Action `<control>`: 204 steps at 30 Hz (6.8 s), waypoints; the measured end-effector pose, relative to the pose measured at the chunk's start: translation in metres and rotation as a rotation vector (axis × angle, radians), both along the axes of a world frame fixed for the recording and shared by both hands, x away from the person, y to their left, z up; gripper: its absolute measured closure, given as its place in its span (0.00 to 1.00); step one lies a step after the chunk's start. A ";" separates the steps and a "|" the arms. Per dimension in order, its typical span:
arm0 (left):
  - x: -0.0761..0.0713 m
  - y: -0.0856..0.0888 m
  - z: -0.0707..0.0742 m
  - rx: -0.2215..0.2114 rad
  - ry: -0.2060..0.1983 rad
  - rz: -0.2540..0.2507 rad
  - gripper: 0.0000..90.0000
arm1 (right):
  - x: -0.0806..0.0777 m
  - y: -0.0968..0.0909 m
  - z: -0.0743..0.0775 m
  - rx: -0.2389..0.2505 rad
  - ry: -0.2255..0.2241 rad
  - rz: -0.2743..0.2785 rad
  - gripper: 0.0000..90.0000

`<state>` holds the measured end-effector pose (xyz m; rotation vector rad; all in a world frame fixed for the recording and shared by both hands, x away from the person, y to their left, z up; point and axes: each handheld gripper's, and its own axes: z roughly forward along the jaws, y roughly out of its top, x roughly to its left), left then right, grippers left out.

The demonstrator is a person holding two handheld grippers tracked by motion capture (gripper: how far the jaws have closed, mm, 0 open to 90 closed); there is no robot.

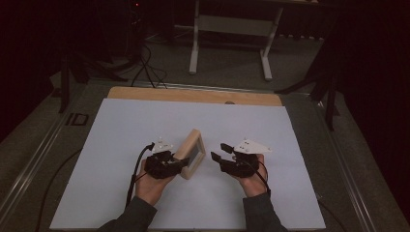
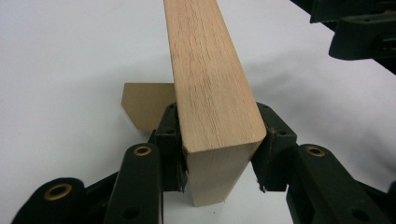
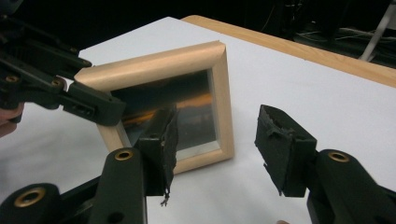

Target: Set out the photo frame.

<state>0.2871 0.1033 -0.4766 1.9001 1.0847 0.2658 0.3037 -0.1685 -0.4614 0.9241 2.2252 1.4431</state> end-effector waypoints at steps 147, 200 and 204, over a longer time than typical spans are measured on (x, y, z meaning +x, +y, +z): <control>-0.012 -0.015 -0.004 0.094 -0.163 -0.075 0.66 | -0.001 -0.018 -0.013 -0.096 0.037 0.104 0.50; 0.005 0.000 0.002 0.090 -0.139 -0.079 0.65 | 0.008 -0.005 -0.016 -0.089 0.045 0.071 0.60; 0.006 0.003 0.003 0.088 -0.141 -0.067 0.65 | 0.010 0.000 -0.015 -0.098 0.047 0.069 0.60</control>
